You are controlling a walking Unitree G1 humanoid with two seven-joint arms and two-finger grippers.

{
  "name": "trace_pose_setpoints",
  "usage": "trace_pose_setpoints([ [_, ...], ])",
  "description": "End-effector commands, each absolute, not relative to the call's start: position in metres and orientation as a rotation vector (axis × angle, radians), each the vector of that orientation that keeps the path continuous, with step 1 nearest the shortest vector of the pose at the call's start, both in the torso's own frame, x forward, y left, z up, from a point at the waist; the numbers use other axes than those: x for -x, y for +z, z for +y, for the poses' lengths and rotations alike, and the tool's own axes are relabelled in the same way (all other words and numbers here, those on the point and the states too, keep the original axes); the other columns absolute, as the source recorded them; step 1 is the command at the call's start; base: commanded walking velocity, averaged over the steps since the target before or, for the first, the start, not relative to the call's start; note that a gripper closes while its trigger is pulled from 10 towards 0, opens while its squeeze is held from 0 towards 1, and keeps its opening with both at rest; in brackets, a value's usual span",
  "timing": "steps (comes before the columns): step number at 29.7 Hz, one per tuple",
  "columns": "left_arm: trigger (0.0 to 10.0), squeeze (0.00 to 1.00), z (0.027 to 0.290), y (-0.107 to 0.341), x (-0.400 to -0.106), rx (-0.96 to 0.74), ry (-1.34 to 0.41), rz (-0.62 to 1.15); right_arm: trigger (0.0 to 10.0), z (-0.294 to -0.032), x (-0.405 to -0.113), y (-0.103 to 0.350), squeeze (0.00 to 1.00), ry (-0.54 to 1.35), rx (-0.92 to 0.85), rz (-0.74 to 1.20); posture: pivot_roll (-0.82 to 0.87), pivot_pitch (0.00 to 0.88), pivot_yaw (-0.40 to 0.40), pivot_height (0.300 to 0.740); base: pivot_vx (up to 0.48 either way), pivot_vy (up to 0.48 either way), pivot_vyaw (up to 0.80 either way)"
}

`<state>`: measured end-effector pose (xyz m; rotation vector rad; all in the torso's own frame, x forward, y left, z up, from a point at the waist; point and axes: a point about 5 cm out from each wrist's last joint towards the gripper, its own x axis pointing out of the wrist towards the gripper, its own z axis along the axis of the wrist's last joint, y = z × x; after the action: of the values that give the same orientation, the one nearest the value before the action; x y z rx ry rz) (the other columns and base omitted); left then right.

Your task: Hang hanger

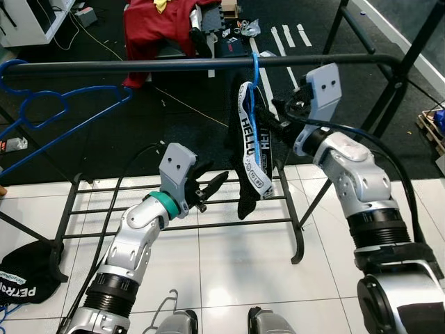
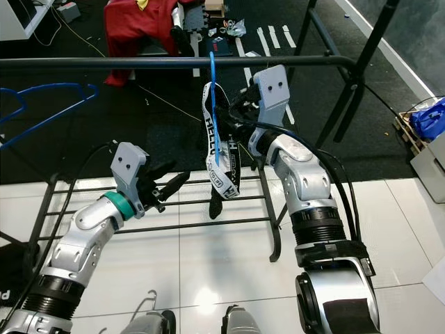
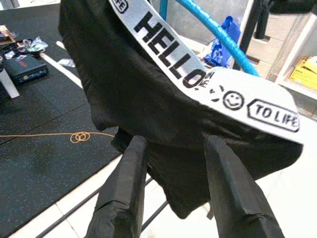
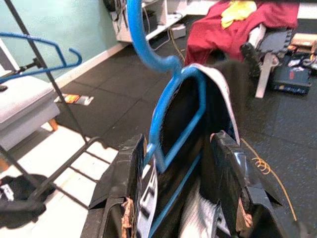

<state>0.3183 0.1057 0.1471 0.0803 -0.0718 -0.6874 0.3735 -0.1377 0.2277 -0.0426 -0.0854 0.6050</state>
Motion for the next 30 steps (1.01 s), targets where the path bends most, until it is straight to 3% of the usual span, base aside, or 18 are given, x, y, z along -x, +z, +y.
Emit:
trace_pose_setpoints([
  [1, 10.0, 0.0, 0.107, 0.145, -0.316, -0.08, -0.686, -0.059, 8.0, -0.137, -0.373, 0.219, 0.0, 0.612, 0.049, -0.048, 0.0, 0.113, 0.068, 0.74, 0.0, 0.0, 0.0],
  [4, 10.0, 0.0, 0.107, 0.144, -0.315, -0.083, -0.682, -0.056, 8.1, -0.138, -0.373, 0.218, 0.0, 0.612, 0.055, -0.045, 0.0, 0.11, 0.066, 0.74, 0.0, 0.0, 0.0],
  [5, 10.0, 0.0, 0.108, 0.144, -0.315, -0.085, -0.682, -0.055, 10.0, -0.137, -0.373, 0.219, 0.0, 0.617, 0.057, -0.048, 0.0, 0.103, 0.064, 0.74, 0.0, 0.0, 0.0],
  [16, 10.0, 0.0, 0.107, 0.147, -0.314, -0.099, -0.692, -0.061, 10.0, -0.128, -0.373, 0.229, 0.0, 0.632, 0.037, -0.092, 0.01, 0.098, 0.062, 0.74, 0.0, 0.0, 0.0],
  [17, 10.0, 0.0, 0.105, 0.148, -0.314, -0.095, -0.699, -0.064, 10.0, -0.128, -0.374, 0.229, 0.61, 0.619, 0.036, -0.091, 0.01, 0.098, 0.063, 0.74, 0.0, 0.0, 0.0],
  [22, 10.0, 0.0, 0.103, 0.15, -0.313, -0.09, -0.708, -0.066, 10.0, -0.127, -0.375, 0.229, 0.61, 0.602, 0.034, -0.089, 0.01, 0.098, 0.063, 0.74, 0.0, 0.0, 0.0],
  [23, 10.0, 0.0, 0.101, 0.15, -0.313, -0.09, -0.712, -0.066, 10.0, -0.127, -0.375, 0.229, 1.0, 0.6, 0.034, -0.088, 0.01, 0.098, 0.063, 0.74, 0.0, 0.0, 0.0],
  [29, 10.0, 0.0, 0.091, 0.15, -0.315, -0.102, -0.749, -0.07, 10.0, -0.126, -0.377, 0.231, 1.0, 0.59, 0.038, -0.091, 0.0, 0.105, 0.065, 0.74, 0.0, 0.0, 0.0],
  [30, 10.0, 0.0, 0.078, 0.15, -0.316, -0.112, -0.791, -0.076, 10.0, -0.125, -0.378, 0.234, 0.69, 0.583, 0.041, -0.1, 0.0, 0.111, 0.066, 0.74, 0.0, 0.0, 0.0],
])
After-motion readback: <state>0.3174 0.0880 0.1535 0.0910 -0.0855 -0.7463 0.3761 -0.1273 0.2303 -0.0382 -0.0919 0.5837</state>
